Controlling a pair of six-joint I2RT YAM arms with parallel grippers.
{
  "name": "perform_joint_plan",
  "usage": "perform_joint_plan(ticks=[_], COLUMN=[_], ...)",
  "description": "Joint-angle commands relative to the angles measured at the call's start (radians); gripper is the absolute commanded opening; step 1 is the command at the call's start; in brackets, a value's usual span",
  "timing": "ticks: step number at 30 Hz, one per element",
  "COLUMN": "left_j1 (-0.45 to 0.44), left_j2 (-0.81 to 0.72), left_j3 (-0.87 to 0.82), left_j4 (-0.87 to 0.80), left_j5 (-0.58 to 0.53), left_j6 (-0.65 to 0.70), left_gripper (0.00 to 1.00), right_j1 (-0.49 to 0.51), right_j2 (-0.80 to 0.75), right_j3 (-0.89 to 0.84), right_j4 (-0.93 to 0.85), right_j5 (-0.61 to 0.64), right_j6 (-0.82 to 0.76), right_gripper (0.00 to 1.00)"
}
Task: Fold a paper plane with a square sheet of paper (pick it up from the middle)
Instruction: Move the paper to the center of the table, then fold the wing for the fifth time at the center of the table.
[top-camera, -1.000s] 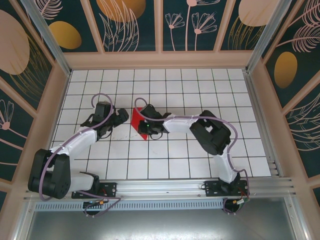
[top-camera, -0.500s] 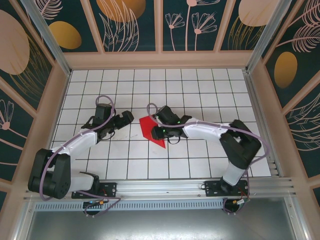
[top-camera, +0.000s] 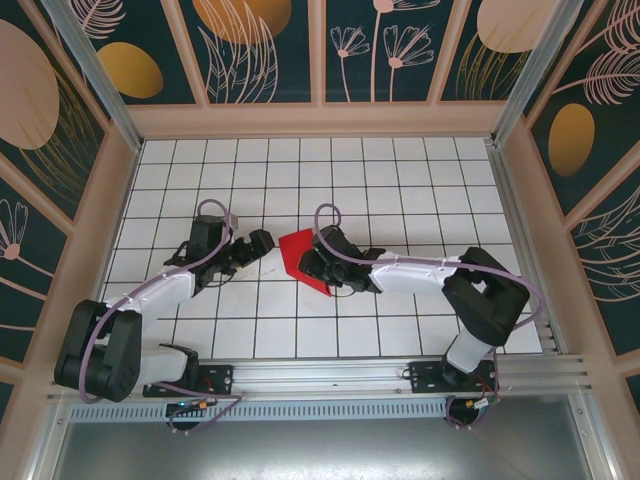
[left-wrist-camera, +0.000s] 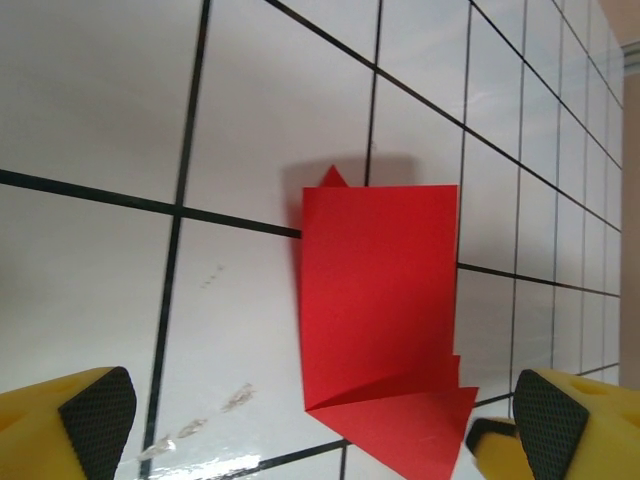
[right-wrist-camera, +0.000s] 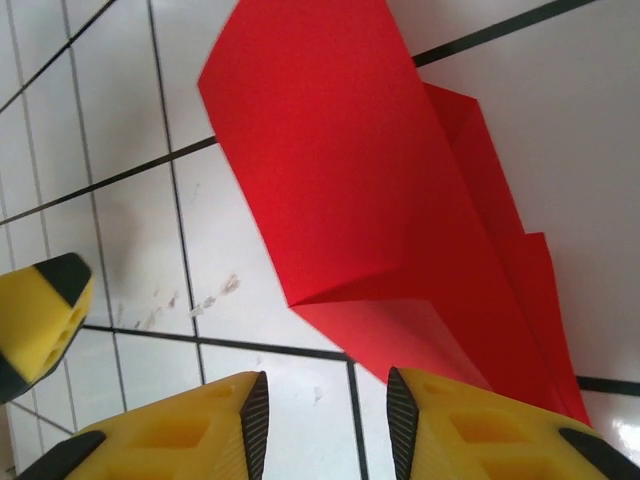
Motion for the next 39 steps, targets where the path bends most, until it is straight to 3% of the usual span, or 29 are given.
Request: perform_joint_plan(ticks=[1, 13, 20, 26, 39], left_j1=[-0.018, -0.093, -0.111, -0.126, -0.158], left_j2=[-0.009, 0.052, 0.099, 0.131, 0.24], left_j3=[-0.011, -0.011, -0.013, -0.013, 0.008], left_j4=[0.048, 0.091, 0.099, 0.102, 0.143], left_j5=[0.045, 0.087, 0.123, 0.14, 0.16], left_j6=[-0.028, -0.129, -0.146, -0.162, -0.21], left_gripper=[0.98, 0.91, 0.78, 0.73, 0.49], right_j1=[-0.006, -0.046, -0.071, -0.096, -0.107], right_j2=[0.044, 0.07, 0.034, 0.012, 0.022], right_j3=[0.006, -0.12, -0.228, -0.296, -0.327], right_j4=[0.048, 0.155, 0.268, 0.347, 0.395], right_j5=[0.03, -0.028, -0.082, -0.127, -0.162], right_j6=[0.047, 0.07, 0.092, 0.106, 0.117], right_gripper=[0.38, 0.35, 0.35, 0.35, 0.35])
